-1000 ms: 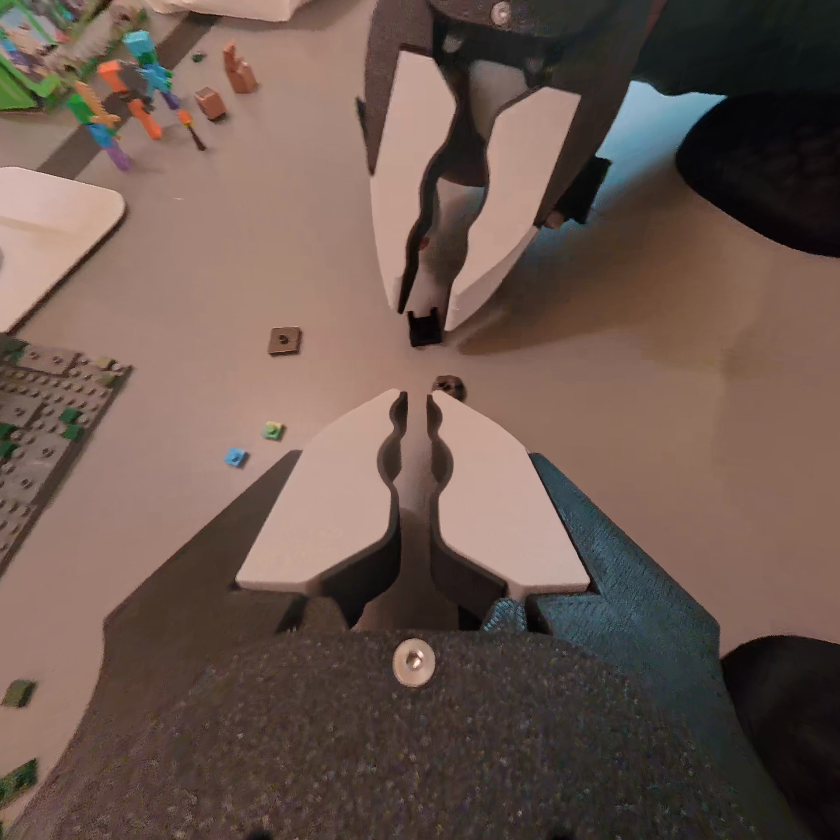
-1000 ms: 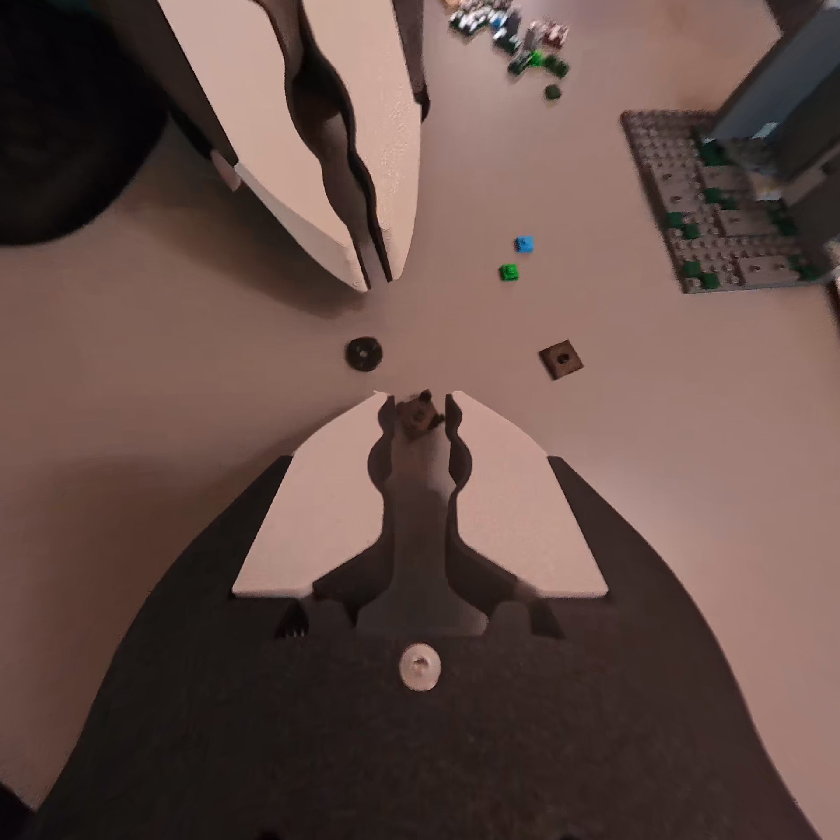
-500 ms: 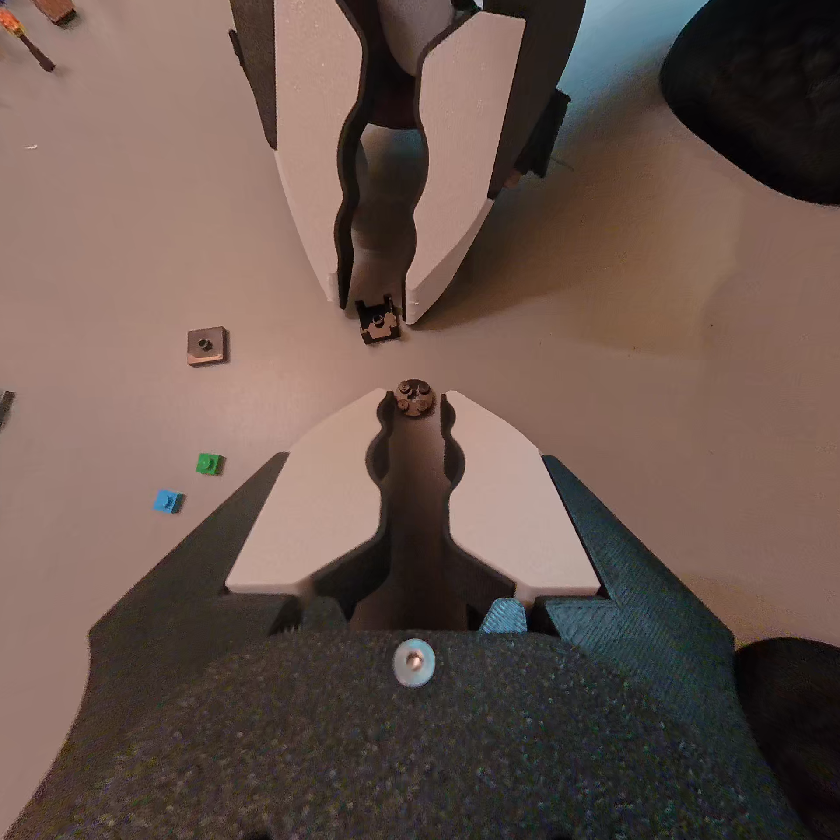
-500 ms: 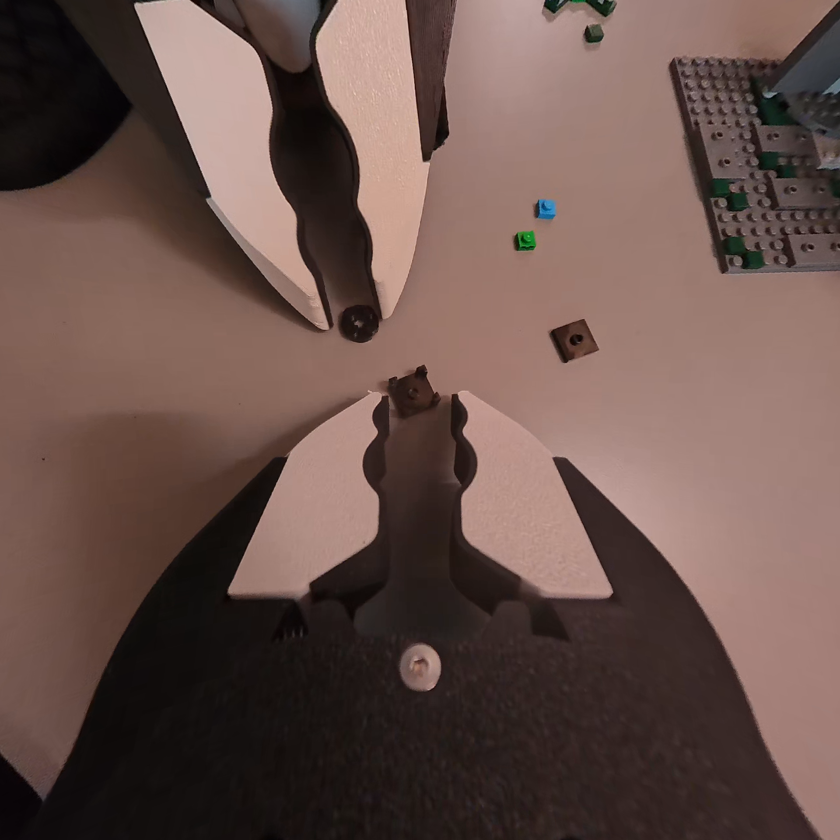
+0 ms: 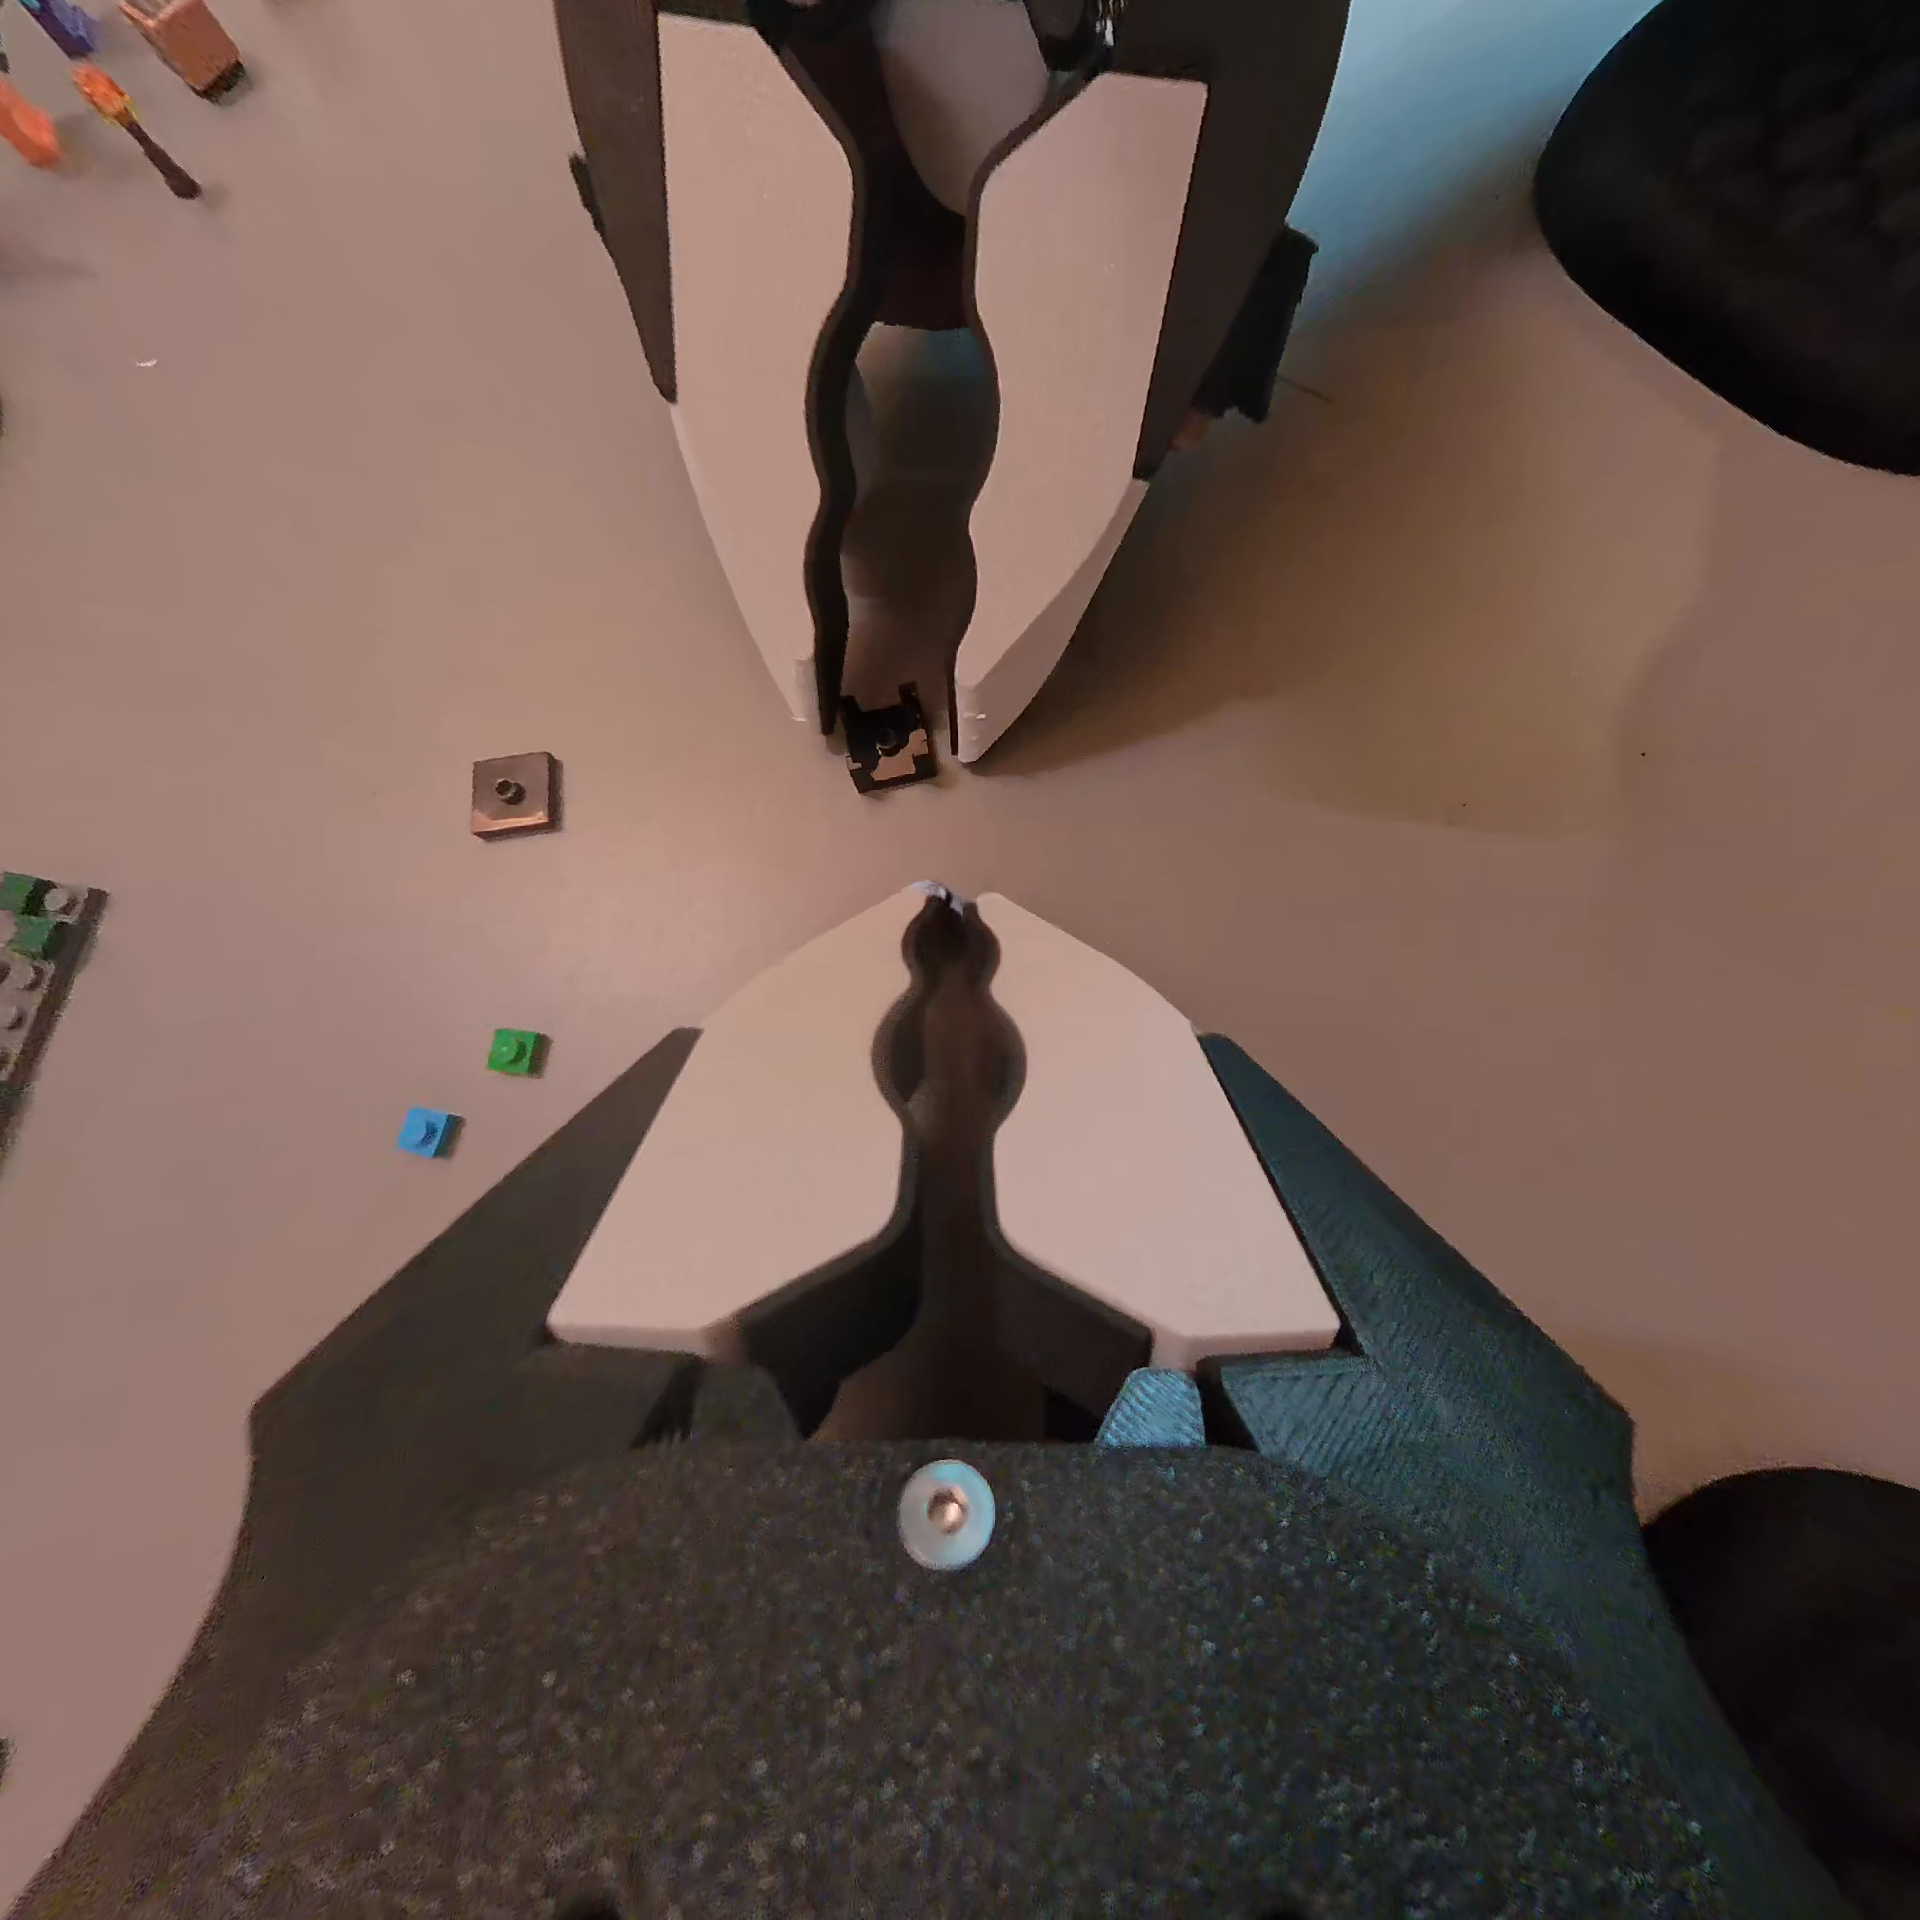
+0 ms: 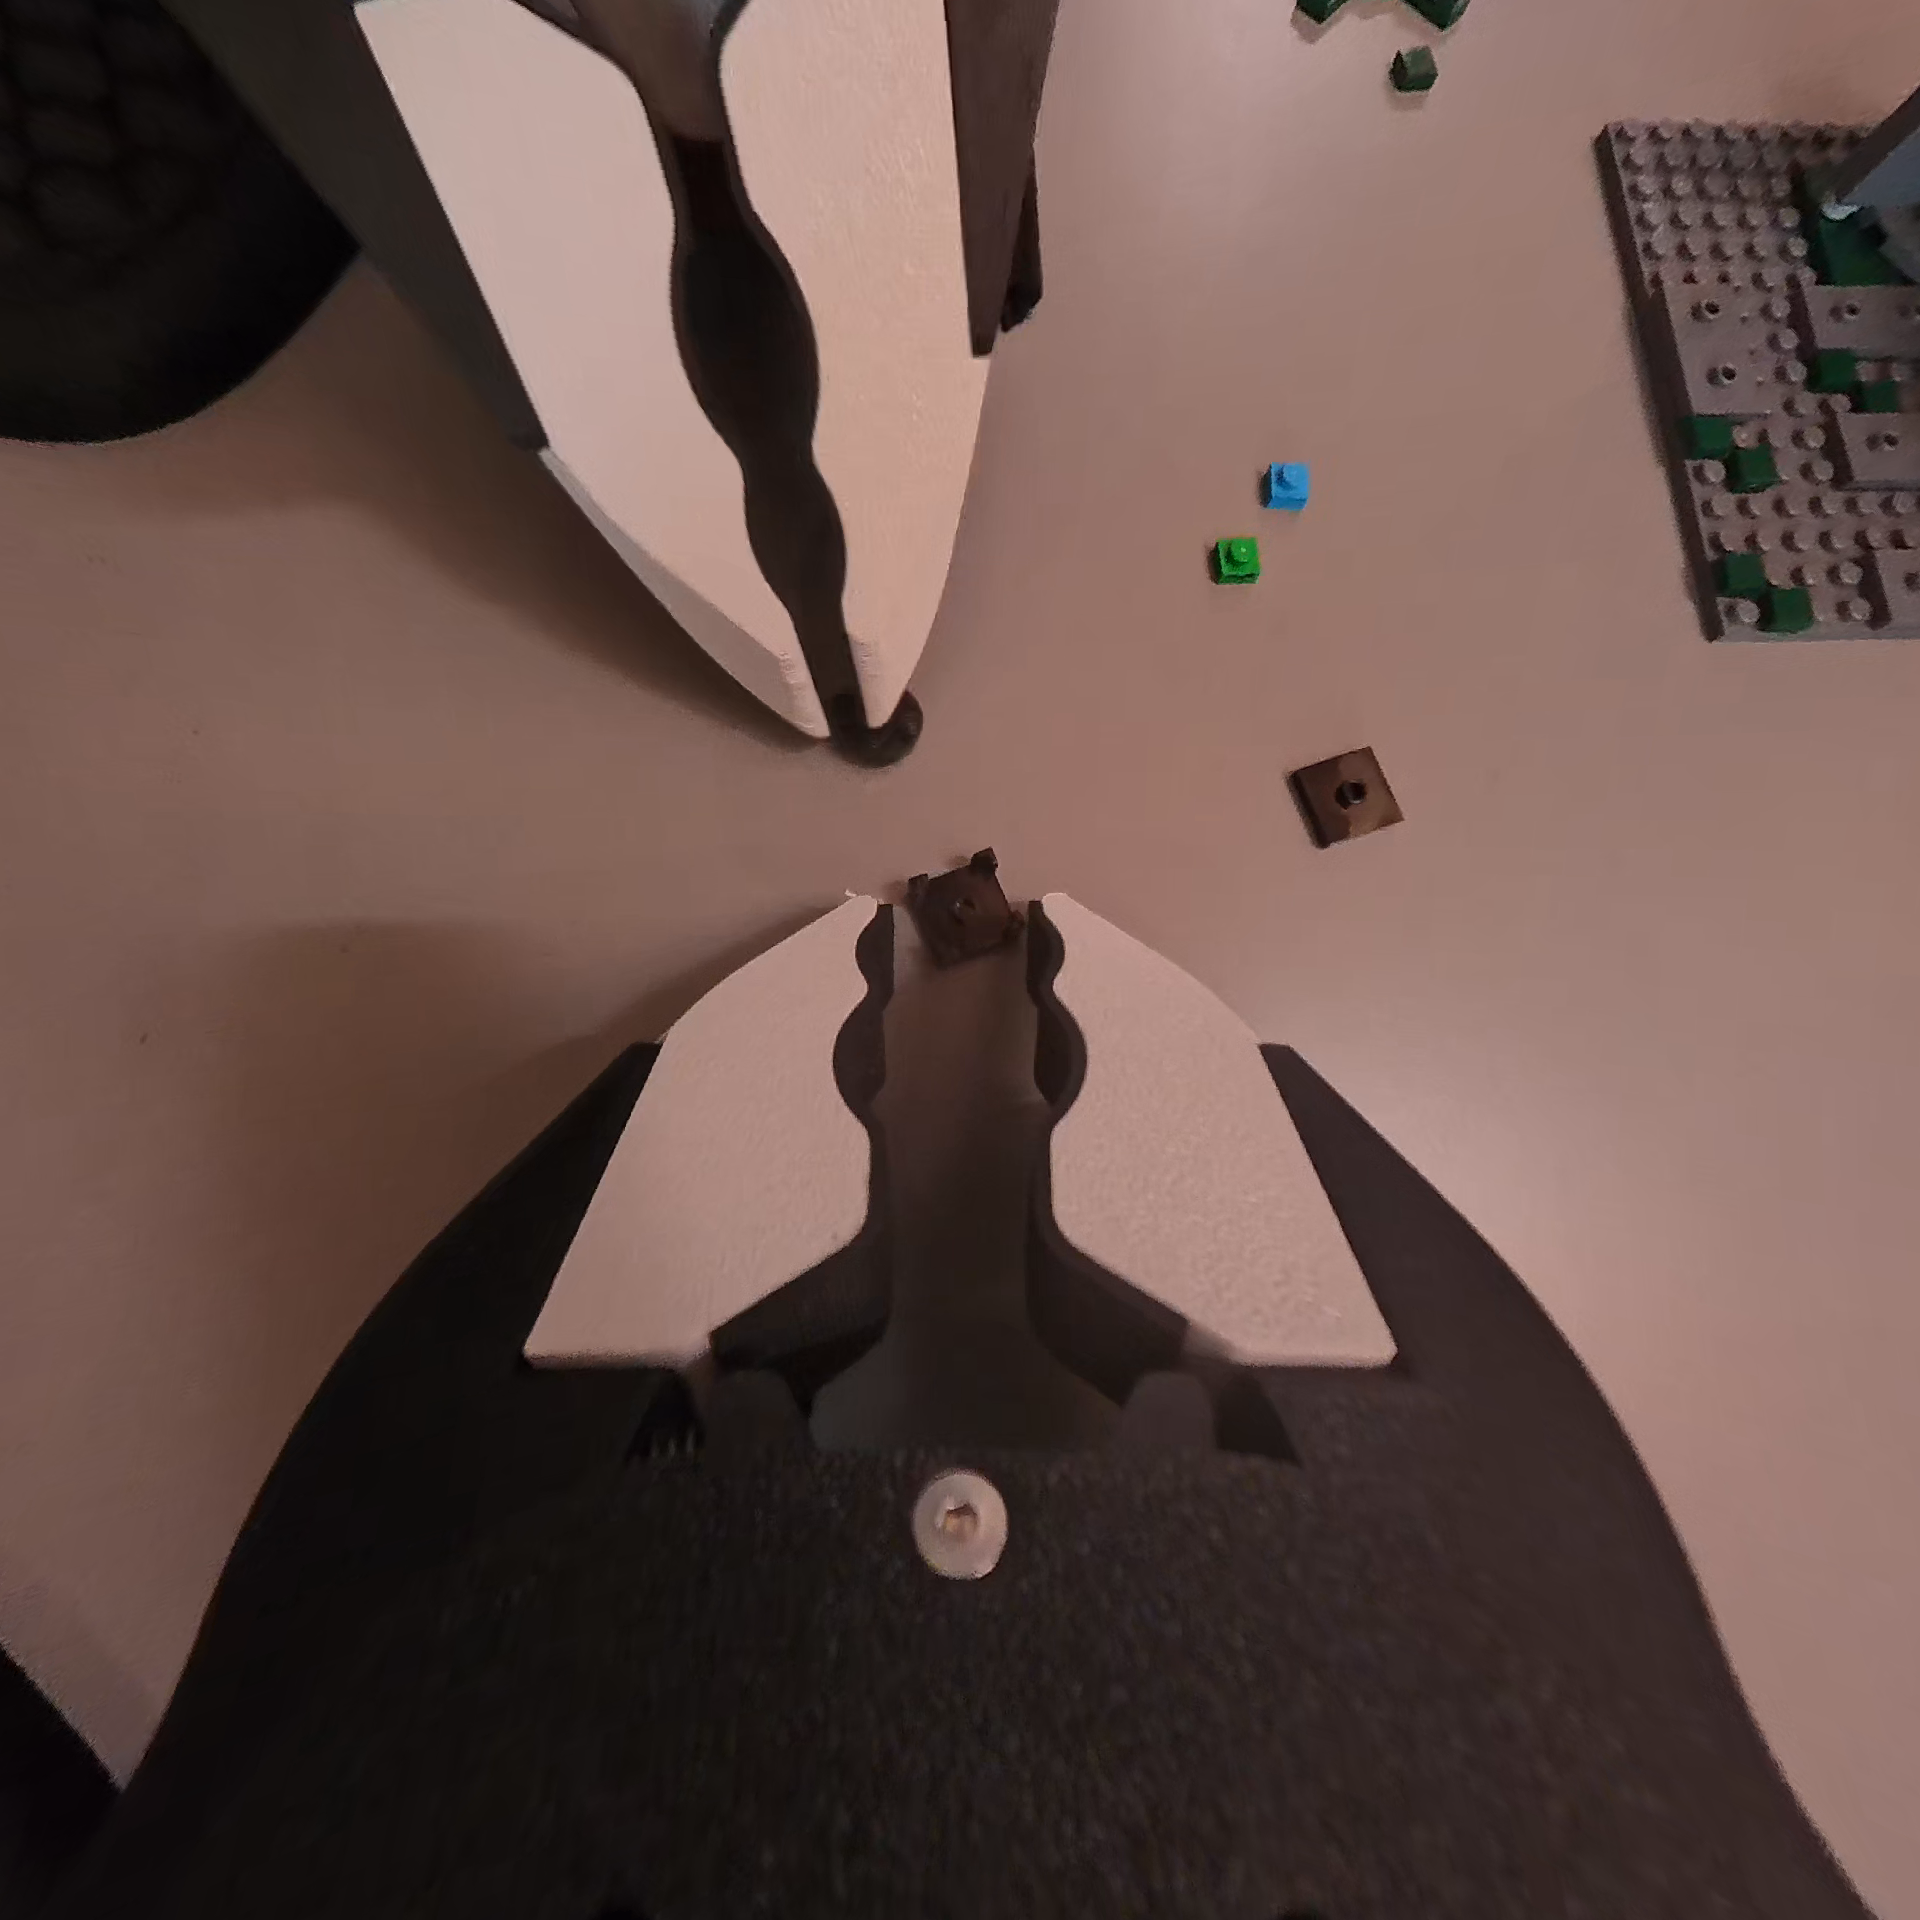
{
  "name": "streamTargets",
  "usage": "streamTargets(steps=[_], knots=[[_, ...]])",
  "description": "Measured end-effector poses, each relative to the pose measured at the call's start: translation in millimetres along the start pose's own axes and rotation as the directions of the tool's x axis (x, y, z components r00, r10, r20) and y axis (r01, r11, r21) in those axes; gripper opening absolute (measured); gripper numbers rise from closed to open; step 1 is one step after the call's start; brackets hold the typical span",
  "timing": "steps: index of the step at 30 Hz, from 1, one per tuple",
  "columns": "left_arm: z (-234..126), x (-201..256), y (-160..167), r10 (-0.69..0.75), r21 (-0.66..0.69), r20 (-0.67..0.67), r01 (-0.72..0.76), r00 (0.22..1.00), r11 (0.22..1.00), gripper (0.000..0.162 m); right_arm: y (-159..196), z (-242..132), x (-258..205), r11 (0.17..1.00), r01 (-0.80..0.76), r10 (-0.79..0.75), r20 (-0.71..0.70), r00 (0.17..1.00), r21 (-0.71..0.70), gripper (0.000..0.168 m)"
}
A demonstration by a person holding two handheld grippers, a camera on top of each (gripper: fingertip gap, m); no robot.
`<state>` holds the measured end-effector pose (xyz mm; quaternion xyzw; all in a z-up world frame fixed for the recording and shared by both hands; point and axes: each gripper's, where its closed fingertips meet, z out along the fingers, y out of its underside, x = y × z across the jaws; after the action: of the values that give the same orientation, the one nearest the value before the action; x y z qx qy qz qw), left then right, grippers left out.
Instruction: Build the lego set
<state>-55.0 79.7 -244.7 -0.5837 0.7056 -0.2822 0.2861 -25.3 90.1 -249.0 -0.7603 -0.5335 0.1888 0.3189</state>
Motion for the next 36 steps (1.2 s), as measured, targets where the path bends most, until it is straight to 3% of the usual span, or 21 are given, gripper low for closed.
streamTargets(steps=[8,21,36], knots=[[-1.5,-0.3,1.0,0.009,-0.007,0.015,-0.009,1.0,1.0,0.0,-0.4,0.4,-0.8,1.0,0.006,-0.006,-0.003,1.0,0.005,0.022],[-3.1,-6.6,9.2,-0.054,-0.028,0.025,0.055,0.998,0.998,0.019,-0.8,1.5,-1.1,1.0,0.004,-0.004,0.002,1.0,0.004,0.021],[2.7,-11.5,5.8,-0.083,-0.042,0.037,0.084,0.996,0.996,0.016,-0.7,1.4,-1.2,1.0,0.007,-0.007,0.002,1.0,0.008,0.021]])
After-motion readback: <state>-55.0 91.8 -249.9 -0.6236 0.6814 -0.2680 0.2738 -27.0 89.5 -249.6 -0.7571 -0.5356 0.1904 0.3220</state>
